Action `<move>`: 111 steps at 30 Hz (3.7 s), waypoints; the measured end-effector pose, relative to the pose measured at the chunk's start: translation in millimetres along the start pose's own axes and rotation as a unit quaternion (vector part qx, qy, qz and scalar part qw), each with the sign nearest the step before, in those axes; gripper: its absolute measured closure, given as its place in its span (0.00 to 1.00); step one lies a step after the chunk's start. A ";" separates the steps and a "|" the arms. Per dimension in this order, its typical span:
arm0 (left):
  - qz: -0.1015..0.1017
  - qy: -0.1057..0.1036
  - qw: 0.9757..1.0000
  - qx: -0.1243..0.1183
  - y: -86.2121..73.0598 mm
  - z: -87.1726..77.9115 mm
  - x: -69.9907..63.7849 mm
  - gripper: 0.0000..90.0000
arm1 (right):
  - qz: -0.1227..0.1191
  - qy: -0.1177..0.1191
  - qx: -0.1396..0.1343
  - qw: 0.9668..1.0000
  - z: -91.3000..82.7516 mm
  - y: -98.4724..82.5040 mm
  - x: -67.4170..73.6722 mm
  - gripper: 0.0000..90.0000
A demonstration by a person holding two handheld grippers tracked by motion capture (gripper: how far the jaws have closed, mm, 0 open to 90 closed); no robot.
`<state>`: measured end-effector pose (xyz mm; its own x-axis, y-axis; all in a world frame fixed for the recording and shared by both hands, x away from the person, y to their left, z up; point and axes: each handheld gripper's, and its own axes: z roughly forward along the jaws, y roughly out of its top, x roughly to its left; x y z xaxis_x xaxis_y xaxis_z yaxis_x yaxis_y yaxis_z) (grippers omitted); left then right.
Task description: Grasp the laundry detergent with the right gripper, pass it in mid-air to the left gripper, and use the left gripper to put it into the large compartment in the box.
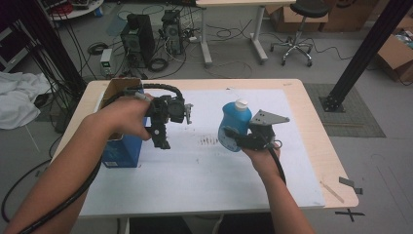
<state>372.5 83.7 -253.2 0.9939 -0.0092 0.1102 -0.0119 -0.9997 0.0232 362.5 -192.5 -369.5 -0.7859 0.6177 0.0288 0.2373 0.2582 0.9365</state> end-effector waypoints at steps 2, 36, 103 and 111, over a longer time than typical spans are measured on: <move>0.000 0.001 1.000 -0.001 0.8 -1.6 -0.2 0.00 | -0.005 0.037 0.003 0.999 -3.1 4.7 -5.7 0.52; 0.002 -0.022 1.000 -0.005 15.9 -15.2 -20.5 0.00 | -0.163 0.295 0.031 0.941 20.1 11.8 14.2 0.51; 0.010 -0.020 1.000 0.017 35.0 4.9 -40.6 0.04 | -0.166 0.343 -0.003 0.924 103.3 11.7 85.3 0.51; 0.011 -0.018 0.999 0.026 36.3 4.4 -40.8 0.11 | -0.167 0.344 -0.004 0.924 102.6 11.8 84.9 0.51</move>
<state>332.1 47.6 -261.3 0.9968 -0.0303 0.0744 -0.0282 -0.9992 -0.0296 357.2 -60.8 -391.8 -0.9923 -0.1137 -0.0496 -0.0861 0.3427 0.9355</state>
